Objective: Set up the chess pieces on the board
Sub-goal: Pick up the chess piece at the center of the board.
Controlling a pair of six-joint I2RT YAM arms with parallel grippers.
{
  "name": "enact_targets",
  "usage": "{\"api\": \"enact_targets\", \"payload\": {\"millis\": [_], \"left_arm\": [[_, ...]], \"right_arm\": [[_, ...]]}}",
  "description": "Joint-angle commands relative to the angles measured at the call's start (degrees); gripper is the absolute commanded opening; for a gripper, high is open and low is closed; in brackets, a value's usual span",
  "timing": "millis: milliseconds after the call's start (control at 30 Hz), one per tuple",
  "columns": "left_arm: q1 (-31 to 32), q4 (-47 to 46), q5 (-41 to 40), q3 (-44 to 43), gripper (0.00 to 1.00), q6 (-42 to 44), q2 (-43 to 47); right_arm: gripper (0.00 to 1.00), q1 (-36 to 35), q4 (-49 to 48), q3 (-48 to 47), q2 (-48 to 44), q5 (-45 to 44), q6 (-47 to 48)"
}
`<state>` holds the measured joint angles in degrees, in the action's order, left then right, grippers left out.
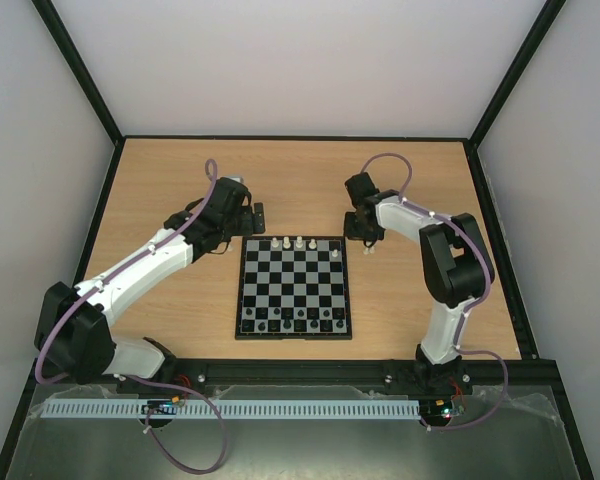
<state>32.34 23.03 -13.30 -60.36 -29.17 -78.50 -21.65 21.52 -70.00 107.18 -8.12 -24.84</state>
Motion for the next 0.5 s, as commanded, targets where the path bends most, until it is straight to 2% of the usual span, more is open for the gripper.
{"api": "enact_targets", "payload": {"millis": [0,300,467], "left_arm": [[-0.12,-0.59,0.2,-0.76,0.99,-0.1,0.0],[-0.11,-0.68,0.47,-0.64,0.99,-0.21,0.03],[-0.13,-0.67,0.47,-0.55,0.99,-0.42,0.01]], "right_arm": [[0.19,0.36,1.42,-1.44,1.14,-0.4,0.14],[0.09,0.34,1.42,-0.86,-0.18,-0.32,0.06],[0.08,0.29,1.66,1.93,-5.09,-0.01,-0.13]]}}
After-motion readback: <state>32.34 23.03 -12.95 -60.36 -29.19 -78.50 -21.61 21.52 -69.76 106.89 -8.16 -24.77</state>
